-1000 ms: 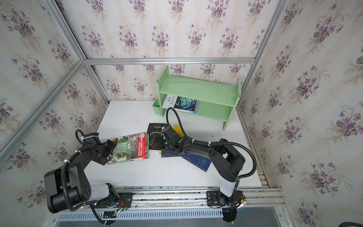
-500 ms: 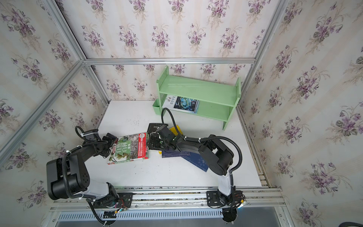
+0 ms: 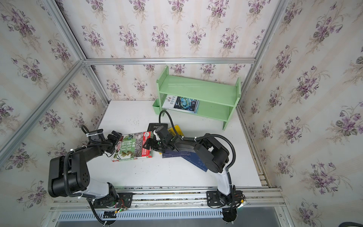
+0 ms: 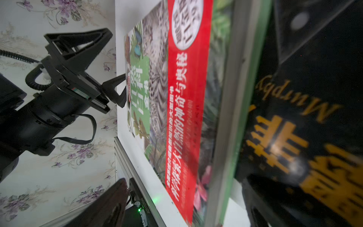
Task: Stacking books/files
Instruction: Move the book to the middle-left of the table, then pick up the book from the middle-left of the table.
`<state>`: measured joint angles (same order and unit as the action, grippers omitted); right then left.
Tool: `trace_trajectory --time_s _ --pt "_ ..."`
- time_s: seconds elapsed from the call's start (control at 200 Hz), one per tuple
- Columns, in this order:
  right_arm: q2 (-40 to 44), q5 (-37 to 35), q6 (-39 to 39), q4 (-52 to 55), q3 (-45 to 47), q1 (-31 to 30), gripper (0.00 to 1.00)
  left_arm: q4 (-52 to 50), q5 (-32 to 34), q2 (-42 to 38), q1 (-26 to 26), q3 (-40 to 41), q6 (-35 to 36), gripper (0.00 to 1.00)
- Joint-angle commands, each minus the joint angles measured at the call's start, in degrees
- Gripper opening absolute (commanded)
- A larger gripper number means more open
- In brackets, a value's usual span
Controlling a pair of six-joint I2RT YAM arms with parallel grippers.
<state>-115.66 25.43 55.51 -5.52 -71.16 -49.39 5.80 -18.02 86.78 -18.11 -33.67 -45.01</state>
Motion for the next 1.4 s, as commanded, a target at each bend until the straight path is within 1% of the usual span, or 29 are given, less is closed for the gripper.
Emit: trace_trajectory --time_s 0.0,0.095,0.185,0.325,0.415,0.475,0.56,0.695,0.765,0.829,0.849,0.889,0.929,1.089,1.129,1.164,1.219,1.319,1.394 --pt "-2.5 2.1 3.1 5.0 -0.1 0.2 0.92 -20.2 -5.9 1.1 2.3 2.5 -5.0 1.0" --pt "-3.1 3.5 4.9 1.3 1.6 0.9 0.9 -20.3 -5.8 -0.2 3.1 3.2 -5.3 0.99" --pt "-1.8 3.8 6.5 -4.6 5.4 1.5 0.88 -20.3 -6.3 -1.1 3.3 3.6 -5.0 1.0" --pt "2.0 3.8 7.6 -12.1 10.1 2.7 0.81 -20.3 -7.5 -1.3 3.5 3.7 -4.6 0.99" --pt "3.7 4.4 8.2 -15.7 11.0 3.4 0.69 -20.2 -8.2 -1.7 3.8 3.5 -4.1 0.99" --pt "4.1 5.0 8.7 -16.1 10.1 3.8 0.55 -20.2 -8.5 -2.4 4.0 3.4 -3.6 0.99" --pt "3.6 6.2 8.7 -15.7 8.0 4.0 0.39 -20.2 -8.7 -3.5 4.1 2.9 -3.0 0.99" --pt "2.9 7.9 9.4 -15.8 5.7 4.0 0.26 -20.3 -9.5 -4.9 4.0 1.9 -2.5 0.99" --pt "3.6 8.9 9.5 -15.8 5.0 4.0 0.25 -20.3 -9.7 -5.7 4.1 1.5 -2.4 0.99" --pt "4.0 10.2 9.5 -16.0 4.4 4.0 0.25 -20.2 -10.2 -6.2 4.1 1.1 -2.0 0.99" --pt "4.0 10.5 9.5 -15.9 4.2 4.0 0.28 -20.2 -10.3 -6.2 4.1 0.9 -1.9 0.99" --pt "3.7 10.9 9.5 -15.5 3.7 4.0 0.36 -20.2 -10.6 -6.2 4.1 0.6 -1.6 0.99" --pt "3.3 11.4 9.5 -15.6 3.1 3.9 0.4 -20.2 -11.1 -6.1 4.1 0.3 -1.4 0.99" --pt "1.4 12.4 9.0 -12.7 0.0 3.4 0.53 -19.8 -12.7 -5.8 4.1 -0.7 -0.3 0.99" --pt "1.0 12.7 8.8 -12.5 -0.7 3.2 0.54 -19.6 -13.0 -6.0 4.1 -0.8 -0.3 0.99" --pt "0.8 12.8 8.6 -12.0 -1.2 3.2 0.51 -19.5 -13.2 -6.0 4.1 -0.9 -0.1 0.99" --pt "0.9 12.2 8.1 -10.7 -1.6 3.2 0.39 -19.4 -13.3 -6.0 4.1 -1.0 -0.2 0.99" --pt "2.1 11.0 7.9 -9.8 -0.6 3.5 0.22 -19.3 -13.4 -5.8 4.1 -1.3 -0.5 0.99" --pt "3.4 10.3 8.0 -10.4 0.7 4.0 0.18 -19.2 -13.4 -5.8 4.1 -2.0 -0.4 0.99"
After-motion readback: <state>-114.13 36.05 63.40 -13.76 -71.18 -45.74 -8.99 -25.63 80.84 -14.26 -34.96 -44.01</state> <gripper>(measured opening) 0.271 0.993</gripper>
